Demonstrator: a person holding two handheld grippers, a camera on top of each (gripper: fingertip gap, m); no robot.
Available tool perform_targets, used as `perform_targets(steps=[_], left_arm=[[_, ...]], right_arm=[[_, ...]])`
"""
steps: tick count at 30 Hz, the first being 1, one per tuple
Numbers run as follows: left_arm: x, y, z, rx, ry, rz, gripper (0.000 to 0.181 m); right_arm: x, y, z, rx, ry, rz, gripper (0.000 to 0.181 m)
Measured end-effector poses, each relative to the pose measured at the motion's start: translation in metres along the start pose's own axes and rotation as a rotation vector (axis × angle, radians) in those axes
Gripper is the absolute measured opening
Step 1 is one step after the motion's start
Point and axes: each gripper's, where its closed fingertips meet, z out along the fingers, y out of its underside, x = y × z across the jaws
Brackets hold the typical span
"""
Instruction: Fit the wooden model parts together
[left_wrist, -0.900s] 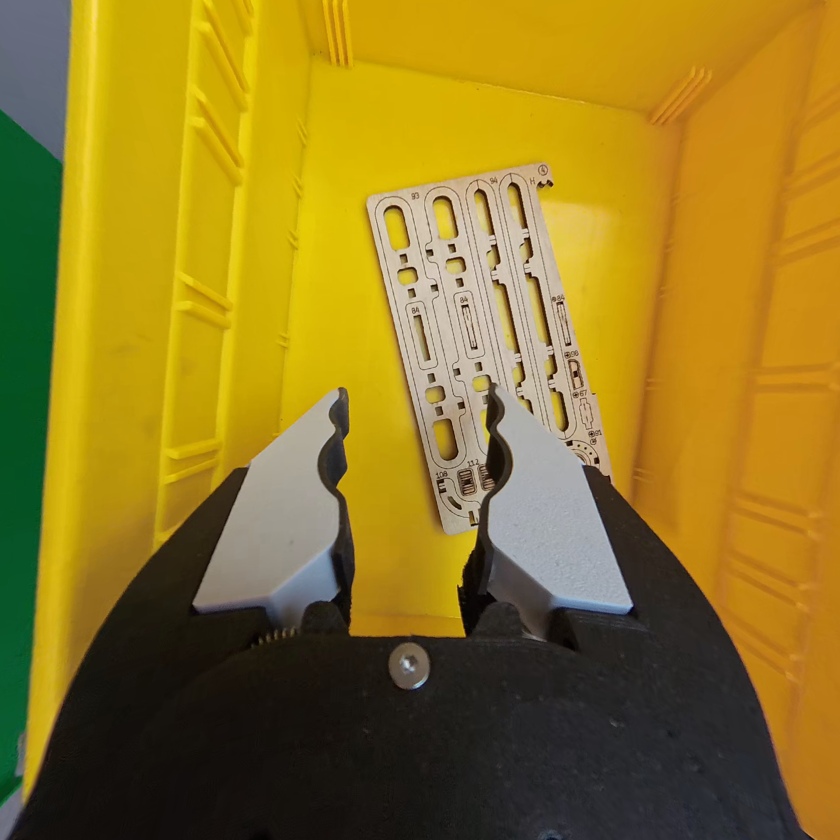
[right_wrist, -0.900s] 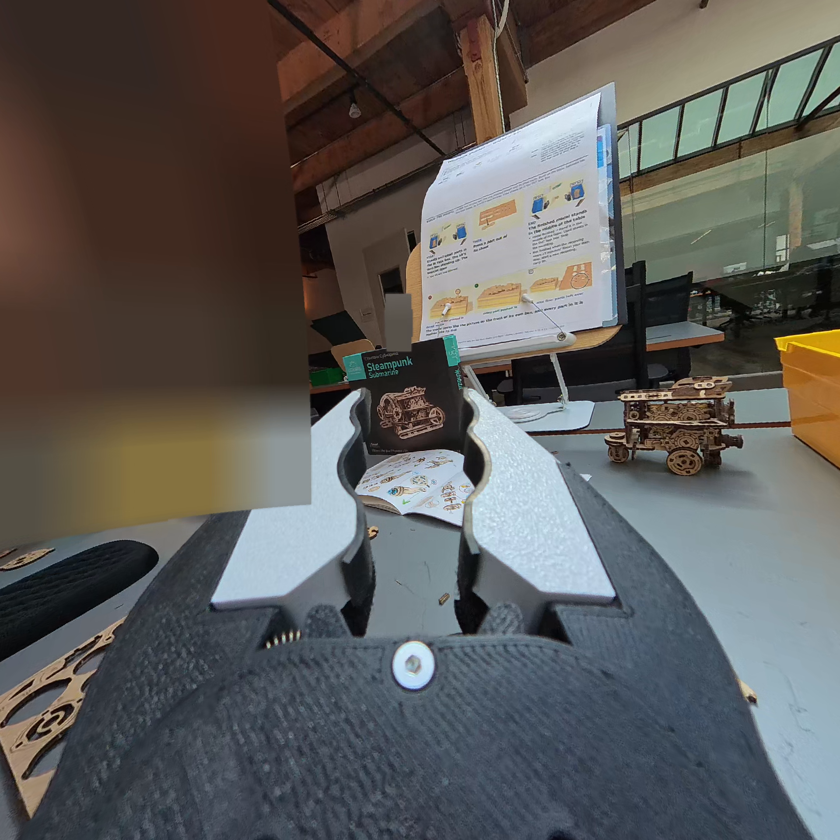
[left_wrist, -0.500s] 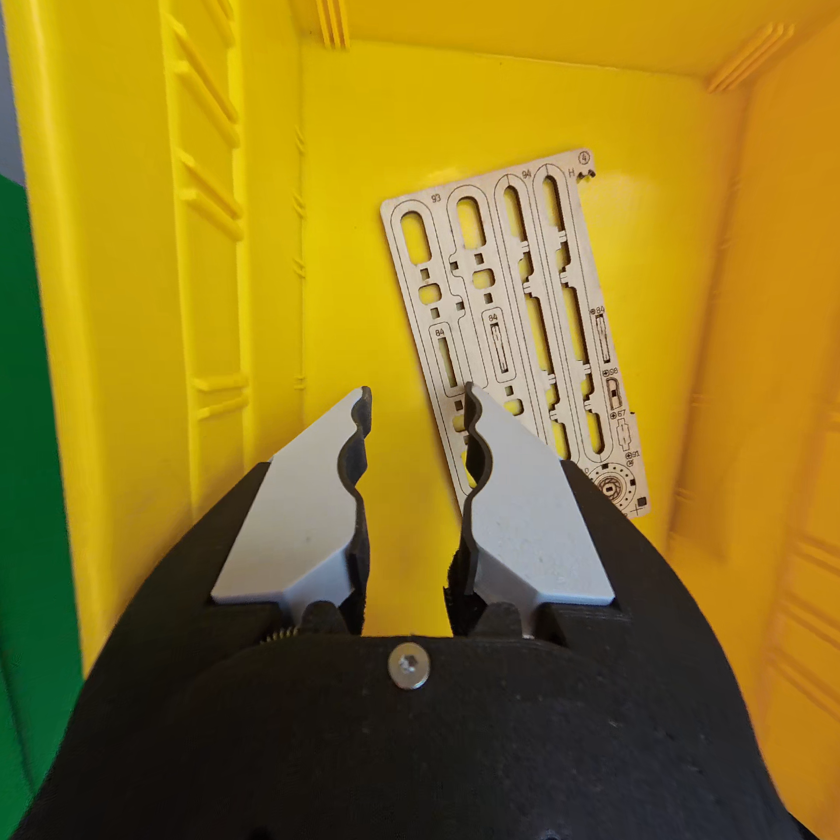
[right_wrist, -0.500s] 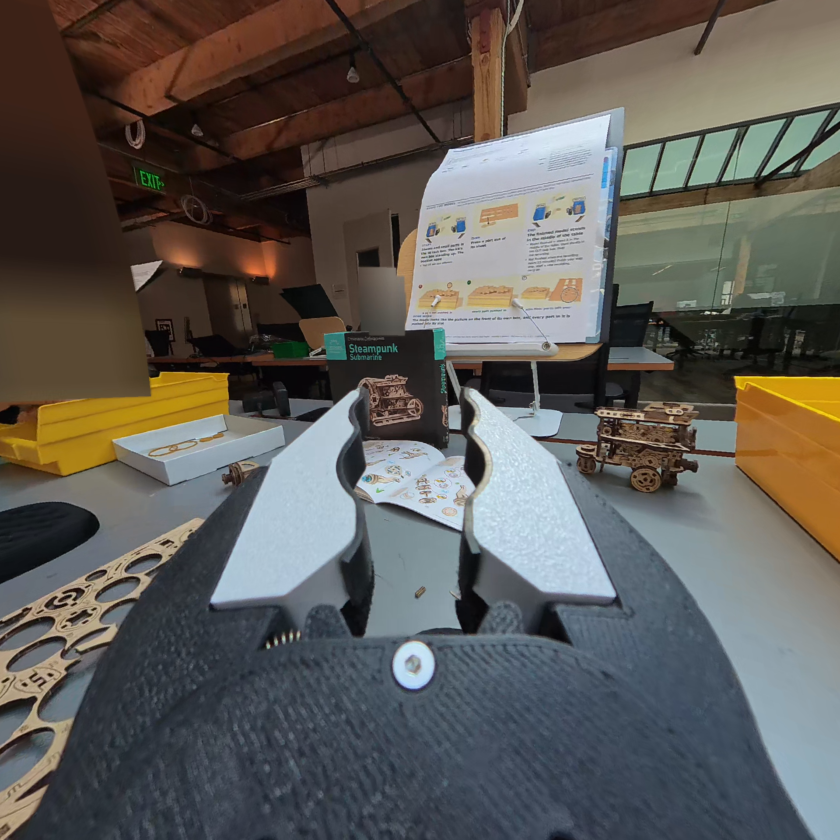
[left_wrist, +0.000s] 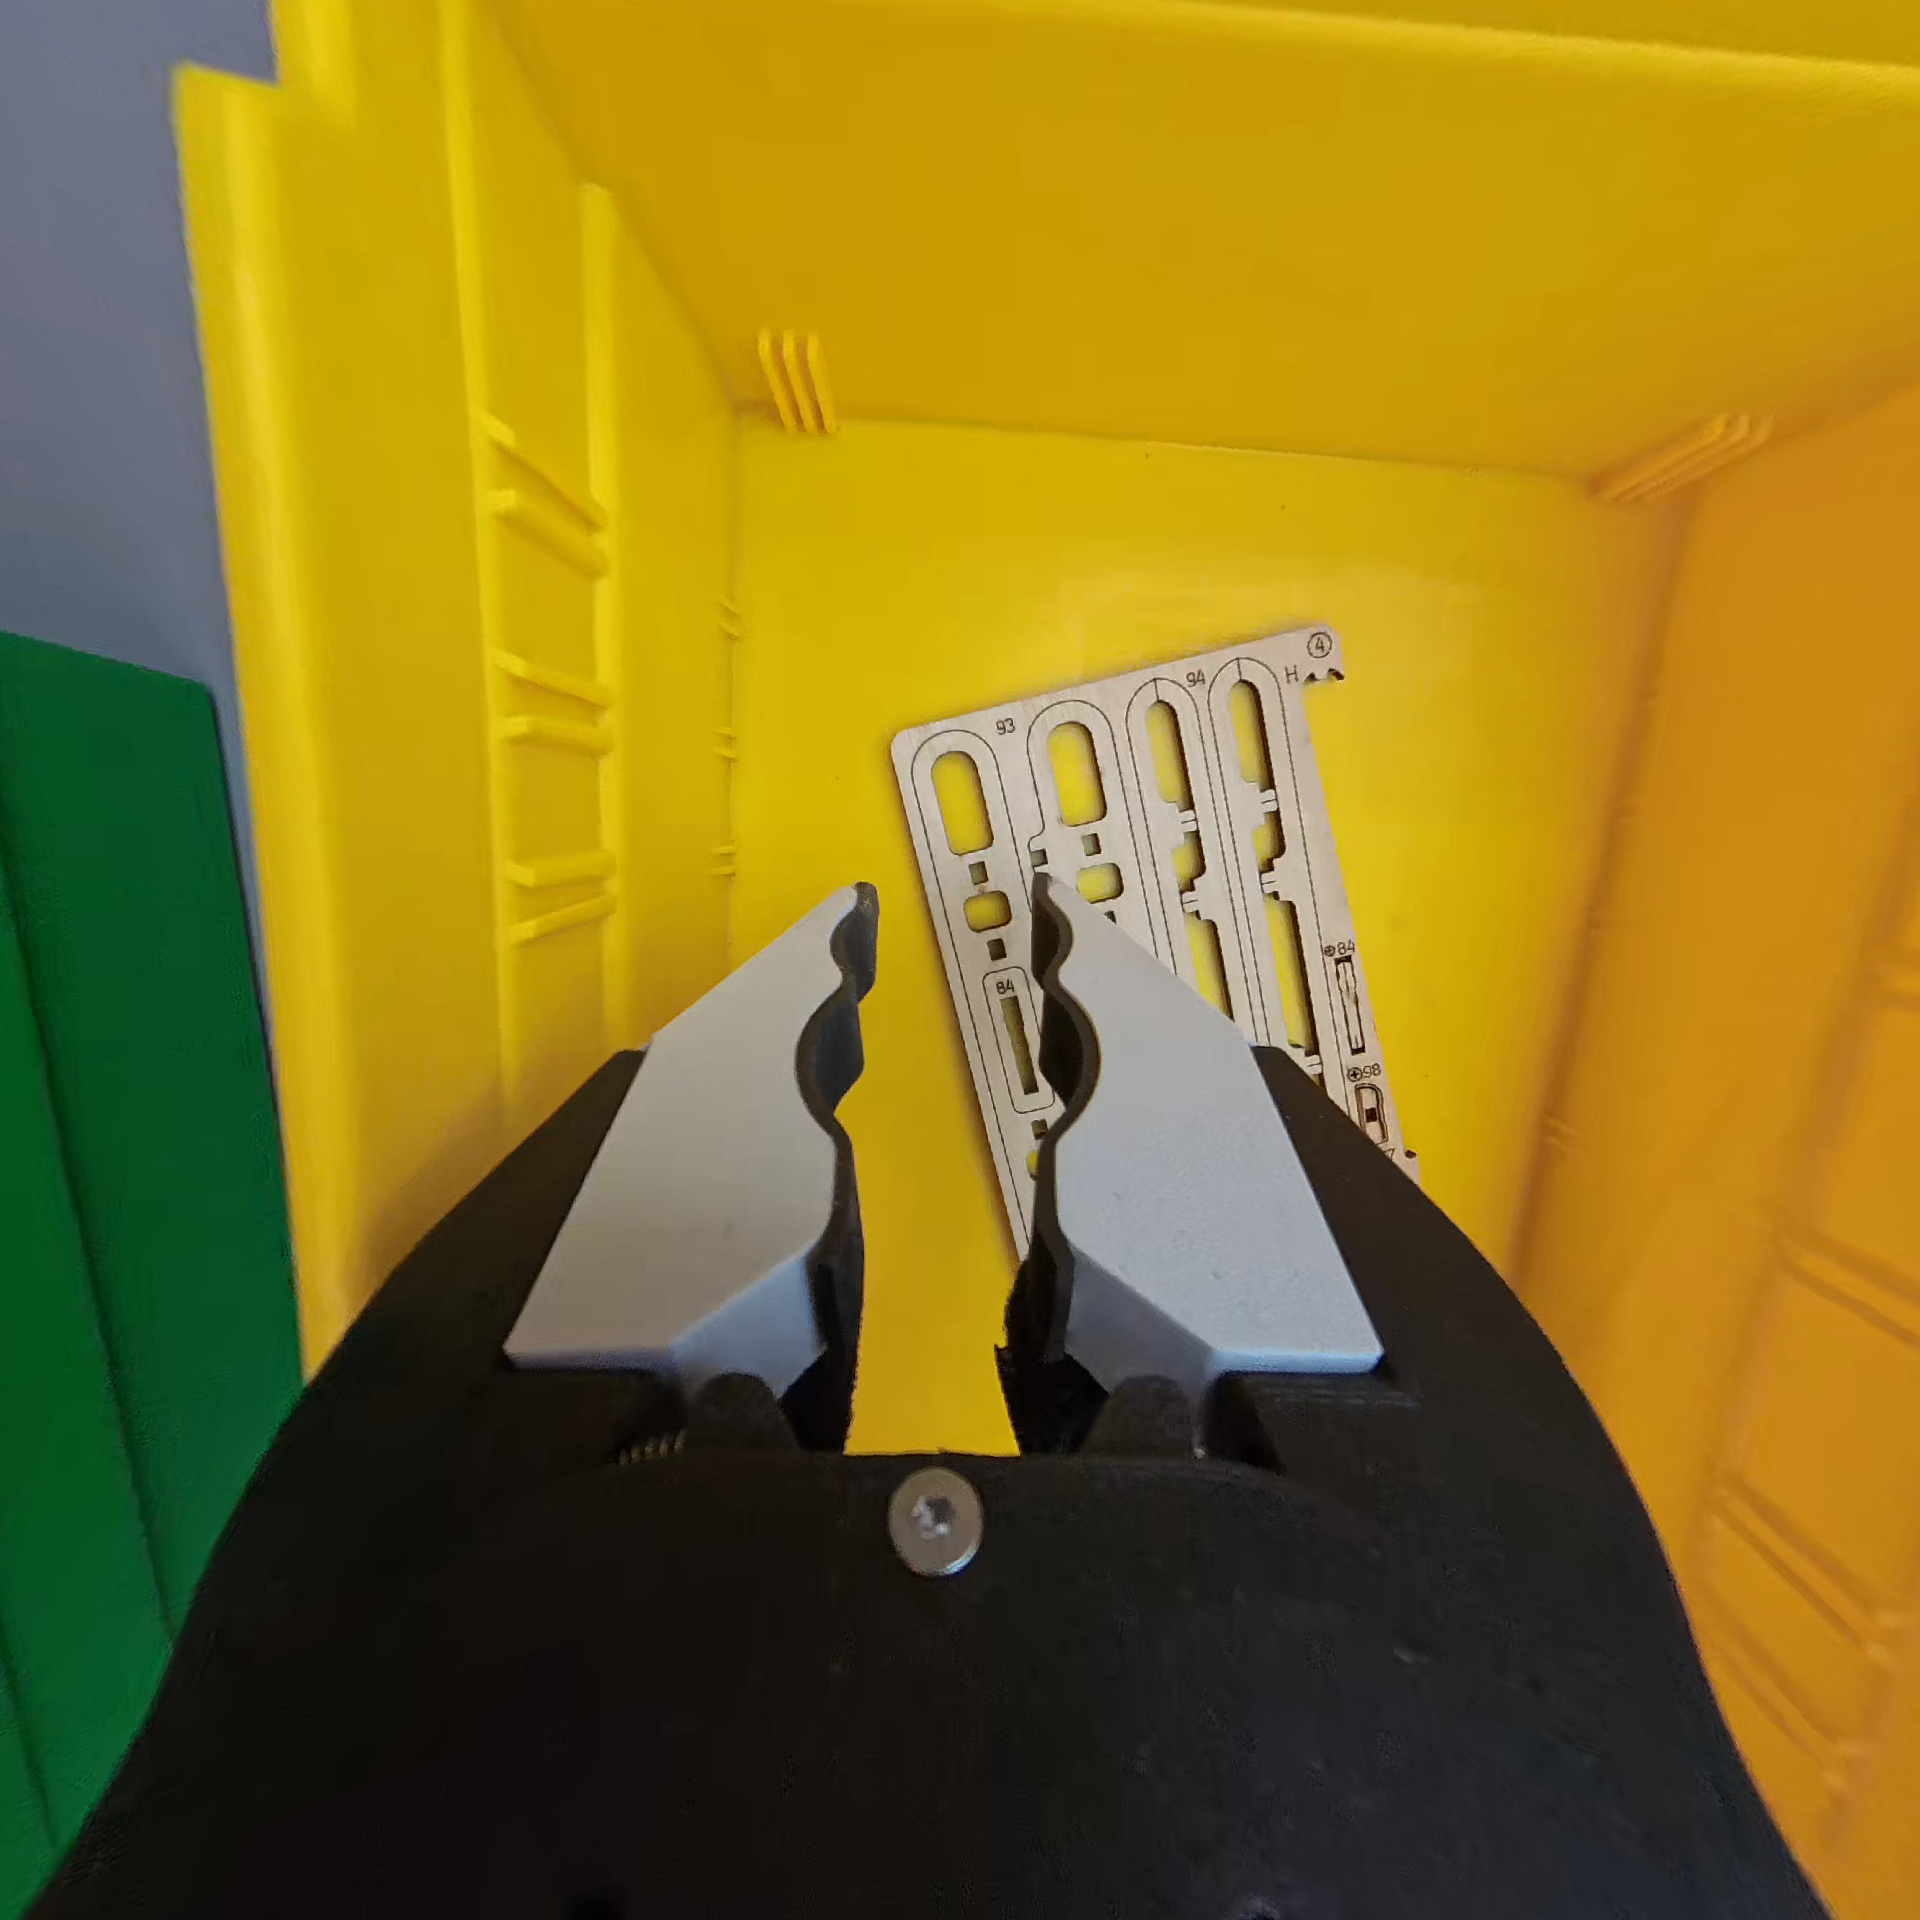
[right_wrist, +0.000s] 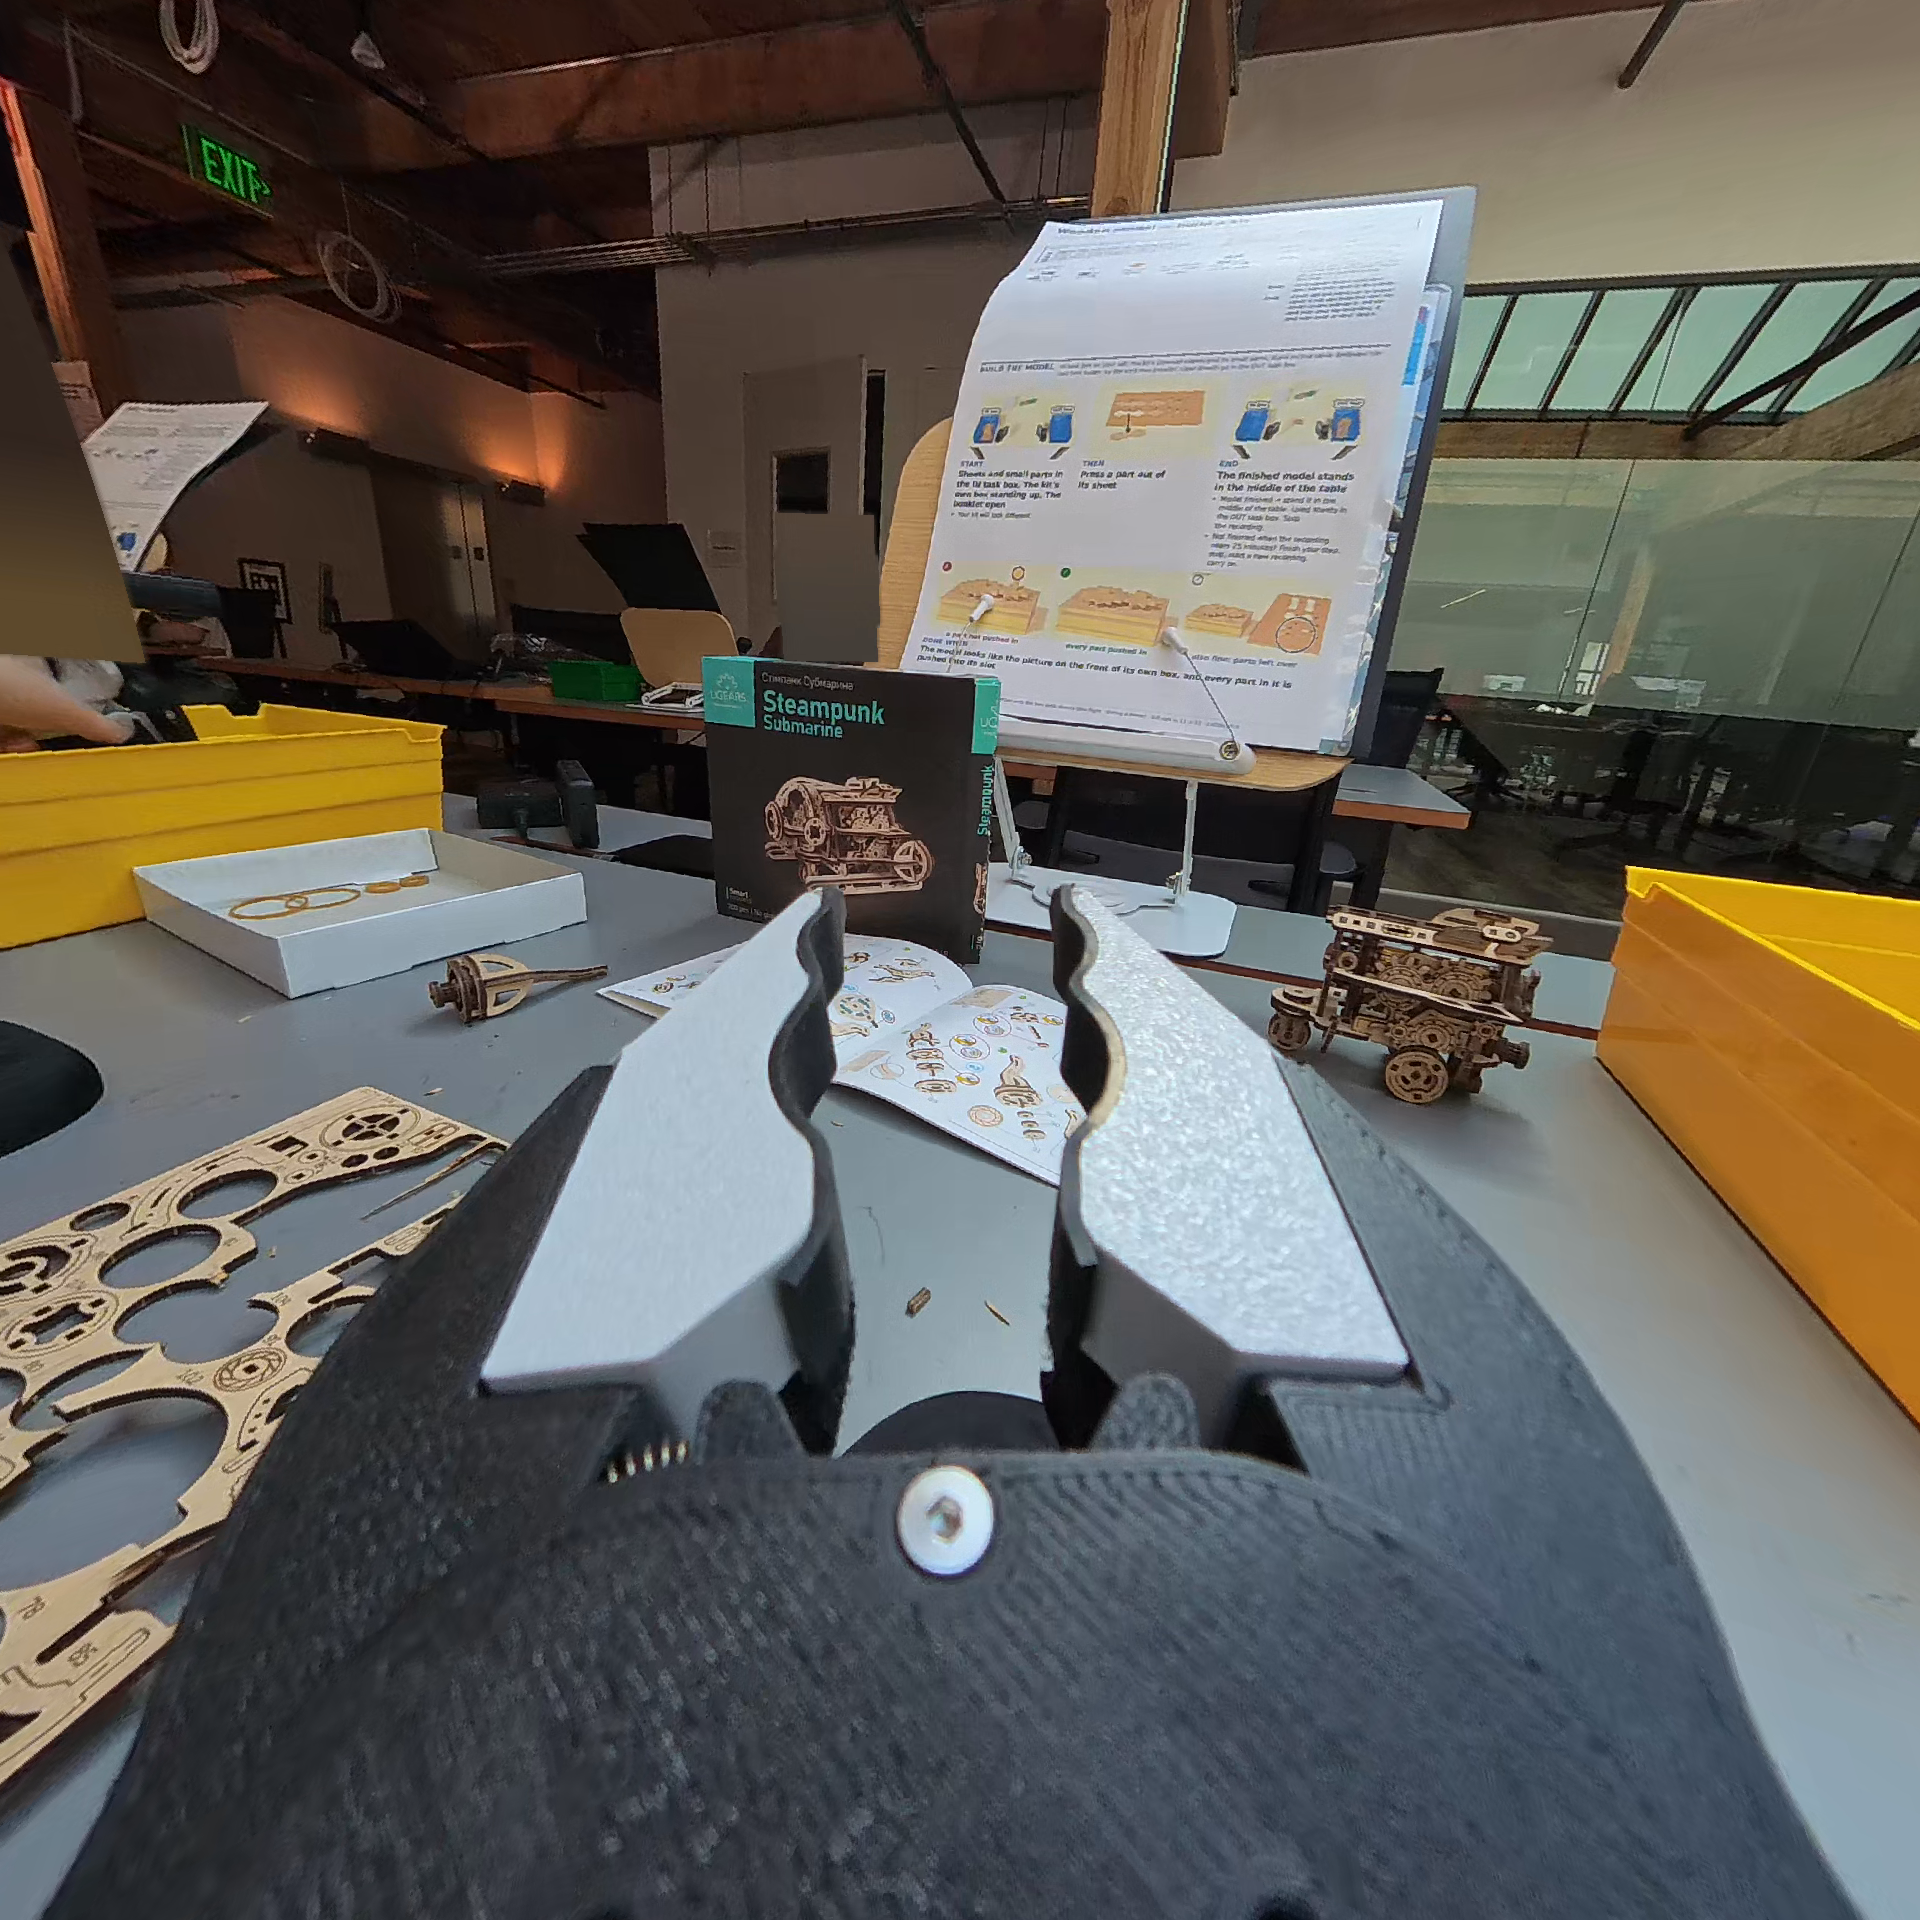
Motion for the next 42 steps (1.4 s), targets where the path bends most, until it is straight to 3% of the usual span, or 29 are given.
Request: perform_targets(steps=[4,7,11,17,26,35,42], left_arm=[[0.0,0.012,0.004,-0.102,-0.01,0.015,0.028],[0.004,0.017,-0.001,-0.098,0.029,0.005,0.027],[0.02,0.048,-0.02,-0.133,0.16,-0.006,0.038],[0.026,0.078,-0.041,-0.136,0.316,-0.065,0.037],[0.019,0.089,-0.027,-0.17,0.269,-0.053,0.037],[0.015,0.084,-0.019,-0.171,0.109,0.052,0.024],[0.018,0.091,-0.018,-0.236,-0.011,0.121,0.025]], right_arm=[[0.0,0.003,0.001,-0.014,-0.002,0.001,0.039],[-0.002,0.004,0.002,-0.023,-0.01,0.001,0.039],[-0.003,0.005,0.003,-0.028,-0.02,0.001,0.039],[-0.007,0.01,0.007,-0.05,-0.044,0.0,0.039],[-0.009,0.009,0.006,-0.052,-0.046,-0.019,0.039],[-0.011,0.012,0.006,-0.065,-0.051,-0.022,0.039],[-0.01,0.012,0.006,-0.065,-0.052,-0.015,0.039]])
